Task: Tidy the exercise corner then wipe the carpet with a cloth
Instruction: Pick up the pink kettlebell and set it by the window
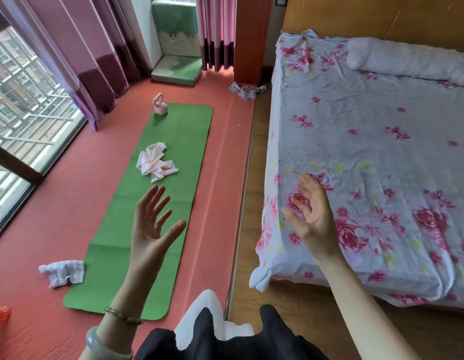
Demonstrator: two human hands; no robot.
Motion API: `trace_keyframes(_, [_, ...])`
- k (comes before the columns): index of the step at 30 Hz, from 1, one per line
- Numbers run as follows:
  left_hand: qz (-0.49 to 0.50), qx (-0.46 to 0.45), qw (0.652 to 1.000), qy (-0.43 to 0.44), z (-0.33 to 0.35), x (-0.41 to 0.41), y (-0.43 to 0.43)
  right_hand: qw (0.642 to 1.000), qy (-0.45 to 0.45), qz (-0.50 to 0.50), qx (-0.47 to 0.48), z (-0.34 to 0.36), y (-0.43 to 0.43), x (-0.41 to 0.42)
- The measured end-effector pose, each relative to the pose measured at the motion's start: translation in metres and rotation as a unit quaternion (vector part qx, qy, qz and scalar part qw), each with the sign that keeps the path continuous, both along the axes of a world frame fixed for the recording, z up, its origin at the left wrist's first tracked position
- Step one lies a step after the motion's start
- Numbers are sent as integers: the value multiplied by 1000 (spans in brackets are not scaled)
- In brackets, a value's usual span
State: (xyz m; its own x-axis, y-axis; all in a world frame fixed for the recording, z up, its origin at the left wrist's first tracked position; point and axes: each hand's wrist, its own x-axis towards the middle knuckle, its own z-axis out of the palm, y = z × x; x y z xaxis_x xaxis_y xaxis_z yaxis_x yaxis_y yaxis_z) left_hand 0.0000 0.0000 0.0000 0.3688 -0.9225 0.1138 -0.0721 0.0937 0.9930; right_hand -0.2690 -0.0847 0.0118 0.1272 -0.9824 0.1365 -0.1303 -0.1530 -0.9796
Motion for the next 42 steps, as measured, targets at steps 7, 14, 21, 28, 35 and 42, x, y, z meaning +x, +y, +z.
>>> trace_keyframes(7, [3, 13, 1000, -3, -8, 29, -66, 1000, 4, 14, 20, -2, -66, 30])
trace_keyframes(14, [-24, 5, 999, -32, -12, 72, -184, 1000, -7, -3, 28, -7, -171, 74])
trace_keyframes(21, [-39, 1, 998, -54, 1, 126, -314, 999, -15, -34, 15, 1, -288, 124])
trace_keyframes(28, [-66, 10, 996, -54, 4, 146, -431, 999, -16, -50, 14, 9, -394, 148])
trace_keyframes(35, [-51, 4, 997, -66, -6, 155, -551, 999, -1, -33, 15, 2, -522, 164])
trace_keyframes(42, [-25, 15, 996, -84, -5, 162, -681, 1000, -1, 5, 31, 9, -672, 161])
